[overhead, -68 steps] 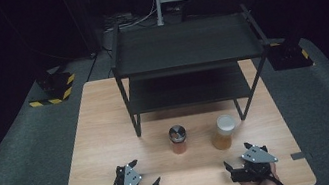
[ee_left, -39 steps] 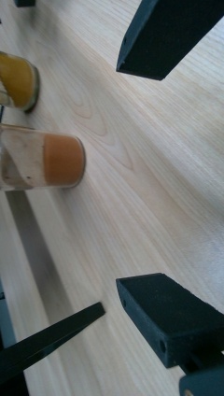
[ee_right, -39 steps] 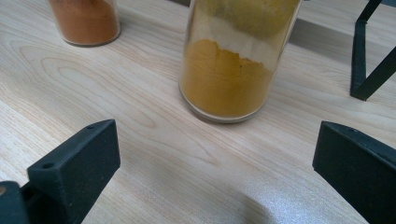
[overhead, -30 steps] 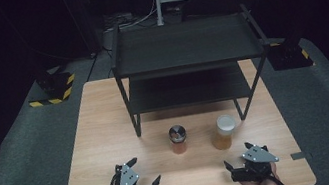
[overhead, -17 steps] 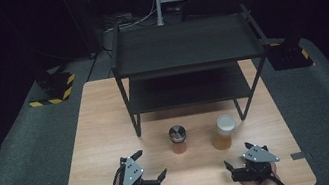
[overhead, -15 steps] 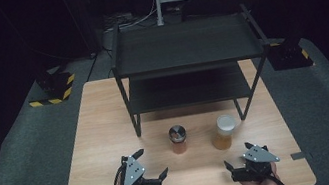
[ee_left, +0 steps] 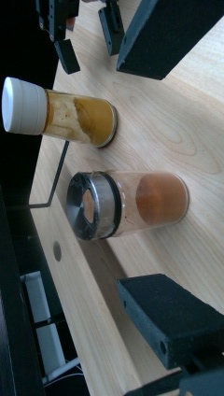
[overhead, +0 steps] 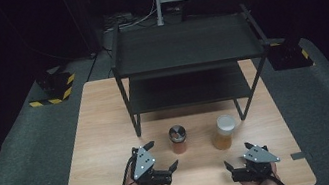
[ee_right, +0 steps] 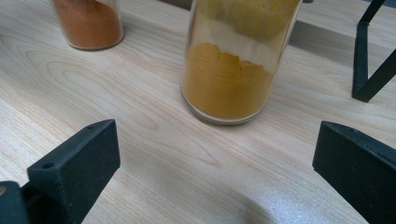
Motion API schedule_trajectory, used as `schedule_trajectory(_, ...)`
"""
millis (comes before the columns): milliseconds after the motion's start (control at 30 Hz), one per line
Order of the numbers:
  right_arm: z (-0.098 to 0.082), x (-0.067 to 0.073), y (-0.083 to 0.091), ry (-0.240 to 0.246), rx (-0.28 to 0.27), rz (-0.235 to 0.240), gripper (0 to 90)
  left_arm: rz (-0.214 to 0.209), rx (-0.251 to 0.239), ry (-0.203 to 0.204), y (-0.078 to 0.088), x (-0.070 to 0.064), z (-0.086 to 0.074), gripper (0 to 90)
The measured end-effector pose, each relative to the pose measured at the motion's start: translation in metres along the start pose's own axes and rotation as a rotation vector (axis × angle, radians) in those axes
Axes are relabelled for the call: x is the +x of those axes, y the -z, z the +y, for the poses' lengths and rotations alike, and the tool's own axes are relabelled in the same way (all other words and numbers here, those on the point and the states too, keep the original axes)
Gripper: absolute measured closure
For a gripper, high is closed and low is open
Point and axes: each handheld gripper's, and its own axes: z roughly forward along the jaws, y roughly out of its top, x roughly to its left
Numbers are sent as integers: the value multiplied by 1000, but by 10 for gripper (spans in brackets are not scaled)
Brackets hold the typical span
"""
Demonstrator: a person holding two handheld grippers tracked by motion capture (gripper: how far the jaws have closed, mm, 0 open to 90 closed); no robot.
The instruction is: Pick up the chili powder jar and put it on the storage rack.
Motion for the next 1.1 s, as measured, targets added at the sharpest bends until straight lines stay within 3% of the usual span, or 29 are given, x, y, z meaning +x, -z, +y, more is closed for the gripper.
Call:
schedule_trajectory(600,0,0,0,5,0,-1,0,-13,2,29,-33,14,4,4)
schedule_trajectory(900,0,0,0,8,-1,1,0,-11,-16,81,-46,20,-1,4)
schedule_trajectory(1100,0,0,0,10,-2,1,0,-31,-23,88,-54,24,-4,49)
